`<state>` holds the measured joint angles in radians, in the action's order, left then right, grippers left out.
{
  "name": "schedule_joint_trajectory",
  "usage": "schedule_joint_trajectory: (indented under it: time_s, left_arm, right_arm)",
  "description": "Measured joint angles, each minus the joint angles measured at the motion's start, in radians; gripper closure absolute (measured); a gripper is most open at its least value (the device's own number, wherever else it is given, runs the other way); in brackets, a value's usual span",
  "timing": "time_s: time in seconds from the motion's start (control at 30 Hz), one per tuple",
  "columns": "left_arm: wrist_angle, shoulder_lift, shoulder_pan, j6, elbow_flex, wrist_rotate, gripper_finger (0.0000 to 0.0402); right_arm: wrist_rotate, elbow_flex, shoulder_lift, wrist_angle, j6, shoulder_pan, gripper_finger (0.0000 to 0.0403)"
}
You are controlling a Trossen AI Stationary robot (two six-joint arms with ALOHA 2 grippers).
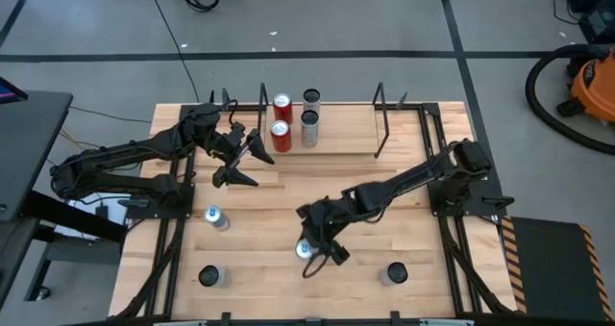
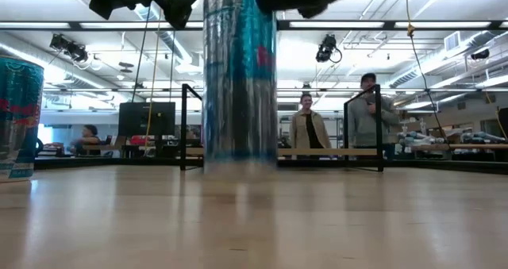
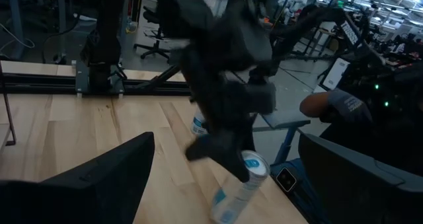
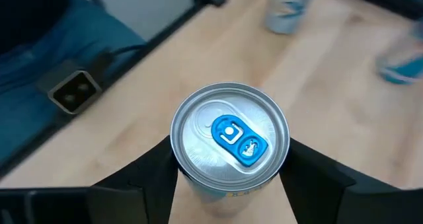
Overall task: Place canned beverage on shelf
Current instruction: Put the bottom blue soda can on the shelf
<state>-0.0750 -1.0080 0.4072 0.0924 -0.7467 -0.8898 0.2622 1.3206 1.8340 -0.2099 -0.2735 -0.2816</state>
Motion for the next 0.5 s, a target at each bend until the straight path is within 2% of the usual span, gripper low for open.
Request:
schedule_joint_trajectory:
  time_s: [0.27, 0.5]
  left_arm:
    - [0.008, 0.000, -0.002, 0.006, 0.000, 0.000, 0.0026]
    - [0.008, 0.000, -0.001, 0.005, 0.000, 0.000, 0.0026]
  right_arm:
    - [-0.127, 0.105, -0.134, -0.269, -0.044, 0.076, 0.0167]
    - [-0.277, 0.116, -0.296, -0.395, -0.044, 0.160, 0.0167]
